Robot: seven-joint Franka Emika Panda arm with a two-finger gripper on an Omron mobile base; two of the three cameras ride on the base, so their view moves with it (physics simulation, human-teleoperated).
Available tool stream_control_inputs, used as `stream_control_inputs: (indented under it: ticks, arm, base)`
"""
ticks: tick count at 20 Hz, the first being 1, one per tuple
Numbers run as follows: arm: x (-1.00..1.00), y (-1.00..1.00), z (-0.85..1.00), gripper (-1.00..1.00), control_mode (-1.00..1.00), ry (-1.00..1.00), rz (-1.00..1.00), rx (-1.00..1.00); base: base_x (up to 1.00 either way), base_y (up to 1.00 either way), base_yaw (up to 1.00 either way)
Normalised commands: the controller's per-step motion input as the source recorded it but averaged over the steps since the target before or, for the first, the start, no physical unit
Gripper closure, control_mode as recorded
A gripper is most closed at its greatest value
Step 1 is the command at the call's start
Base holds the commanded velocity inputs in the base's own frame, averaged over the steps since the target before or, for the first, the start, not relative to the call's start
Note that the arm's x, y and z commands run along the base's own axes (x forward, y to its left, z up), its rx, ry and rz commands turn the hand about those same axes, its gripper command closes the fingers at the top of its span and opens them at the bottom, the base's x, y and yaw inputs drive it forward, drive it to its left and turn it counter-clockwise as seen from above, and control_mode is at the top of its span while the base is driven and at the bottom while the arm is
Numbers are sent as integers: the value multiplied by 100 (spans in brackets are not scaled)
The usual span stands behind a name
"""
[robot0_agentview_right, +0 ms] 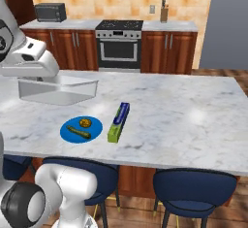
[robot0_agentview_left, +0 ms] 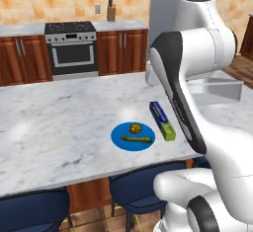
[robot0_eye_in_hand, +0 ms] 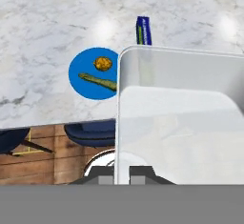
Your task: Retrieve the tupperware and aluminum foil from the cabinet and place them on the dining counter near the plate with squash and lemon to prepare for storing leftovers.
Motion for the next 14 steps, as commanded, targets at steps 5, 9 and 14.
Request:
stream_control_inputs:
  ticks: [5, 9, 14]
  arm:
    - [35, 62, -27, 100, -100, 0, 1, 0]
    - [39, 76, -63, 100, -100, -1, 14, 0]
    - [33, 63, -74, 100, -100, -5, 27, 1]
  base:
    - [0, 0, 0]
    - [0, 0, 0]
    - [0, 0, 0]
